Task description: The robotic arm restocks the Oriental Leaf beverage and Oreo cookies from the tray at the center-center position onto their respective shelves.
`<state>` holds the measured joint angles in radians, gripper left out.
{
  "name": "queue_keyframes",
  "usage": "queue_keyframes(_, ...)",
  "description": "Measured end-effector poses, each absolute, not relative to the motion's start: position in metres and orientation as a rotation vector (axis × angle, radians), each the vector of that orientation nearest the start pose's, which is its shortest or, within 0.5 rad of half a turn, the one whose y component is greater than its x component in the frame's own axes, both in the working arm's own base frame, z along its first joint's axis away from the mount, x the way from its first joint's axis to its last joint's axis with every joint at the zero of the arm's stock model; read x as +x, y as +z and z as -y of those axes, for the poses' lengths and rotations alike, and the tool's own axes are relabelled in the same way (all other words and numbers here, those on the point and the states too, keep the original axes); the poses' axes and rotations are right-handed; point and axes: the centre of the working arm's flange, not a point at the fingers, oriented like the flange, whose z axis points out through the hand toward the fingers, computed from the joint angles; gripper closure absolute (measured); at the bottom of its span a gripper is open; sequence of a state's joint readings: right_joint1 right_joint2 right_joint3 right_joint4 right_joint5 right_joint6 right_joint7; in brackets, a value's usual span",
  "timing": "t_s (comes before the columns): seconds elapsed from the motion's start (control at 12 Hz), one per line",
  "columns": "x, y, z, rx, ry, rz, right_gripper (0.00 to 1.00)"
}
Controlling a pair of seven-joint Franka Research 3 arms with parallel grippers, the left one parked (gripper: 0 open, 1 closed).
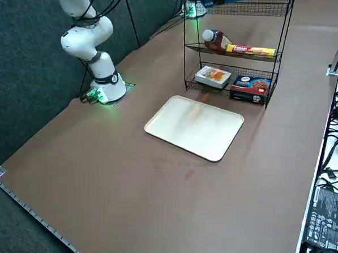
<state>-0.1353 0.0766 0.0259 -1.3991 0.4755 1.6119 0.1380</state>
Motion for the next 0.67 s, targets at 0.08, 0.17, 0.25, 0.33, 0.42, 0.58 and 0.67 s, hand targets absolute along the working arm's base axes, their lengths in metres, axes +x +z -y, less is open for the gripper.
queue_keyframes(0.08,0.582,0.679,0.013,-2.605,-0.157,-0.307,0.45)
queue_keyframes(0.17,0.582,0.68,0.008,-2.578,-0.147,-0.3,0.45)
queue_keyframes(0.25,0.582,0.681,0.003,-2.559,-0.138,-0.29,0.45)
queue_keyframes(0.33,0.582,0.682,-0.006,-2.548,-0.126,-0.284,0.45)
queue_keyframes(0.42,0.581,0.682,-0.017,-2.543,-0.112,-0.281,0.45)
queue_keyframes(0.58,0.58,0.682,-0.041,-2.54,-0.081,-0.276,0.45)
queue_keyframes(0.67,0.579,0.682,-0.053,-2.54,-0.066,-0.271,0.45)
